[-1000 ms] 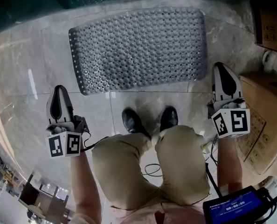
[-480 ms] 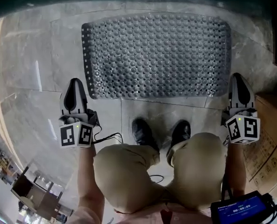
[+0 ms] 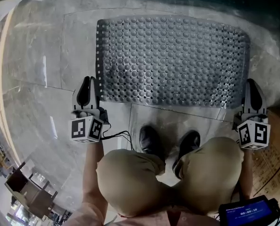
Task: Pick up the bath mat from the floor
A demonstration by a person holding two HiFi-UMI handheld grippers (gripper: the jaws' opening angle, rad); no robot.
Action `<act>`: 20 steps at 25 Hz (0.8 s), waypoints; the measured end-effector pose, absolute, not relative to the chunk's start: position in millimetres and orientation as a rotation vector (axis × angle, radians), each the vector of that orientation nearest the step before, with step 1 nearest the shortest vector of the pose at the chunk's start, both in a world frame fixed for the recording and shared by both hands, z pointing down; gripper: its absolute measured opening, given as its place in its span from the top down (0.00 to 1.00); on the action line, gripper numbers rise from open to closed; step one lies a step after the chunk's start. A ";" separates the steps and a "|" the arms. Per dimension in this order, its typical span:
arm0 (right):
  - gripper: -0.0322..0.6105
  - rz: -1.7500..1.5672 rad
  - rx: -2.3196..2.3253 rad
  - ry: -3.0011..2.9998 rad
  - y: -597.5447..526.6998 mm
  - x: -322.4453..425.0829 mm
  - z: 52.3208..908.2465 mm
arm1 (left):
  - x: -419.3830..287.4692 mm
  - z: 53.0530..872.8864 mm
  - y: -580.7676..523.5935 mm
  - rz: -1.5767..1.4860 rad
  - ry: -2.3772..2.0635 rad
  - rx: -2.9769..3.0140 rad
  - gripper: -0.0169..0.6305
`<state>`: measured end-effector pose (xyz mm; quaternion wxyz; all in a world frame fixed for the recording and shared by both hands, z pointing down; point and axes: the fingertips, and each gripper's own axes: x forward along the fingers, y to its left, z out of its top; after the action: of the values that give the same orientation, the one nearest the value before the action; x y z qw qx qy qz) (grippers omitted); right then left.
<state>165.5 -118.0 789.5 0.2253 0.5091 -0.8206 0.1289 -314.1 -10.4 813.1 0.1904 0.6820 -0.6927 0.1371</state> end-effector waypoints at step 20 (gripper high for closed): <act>0.92 0.315 1.422 -2.223 -117.1 178.2 784.0 | -332.1 906.5 -2.5 0.358 -1.830 1.797 0.63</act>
<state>178.2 -117.1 784.0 0.2397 0.5196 -0.8120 0.1149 -332.1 -2.5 906.5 0.2724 0.6676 -0.6800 0.1329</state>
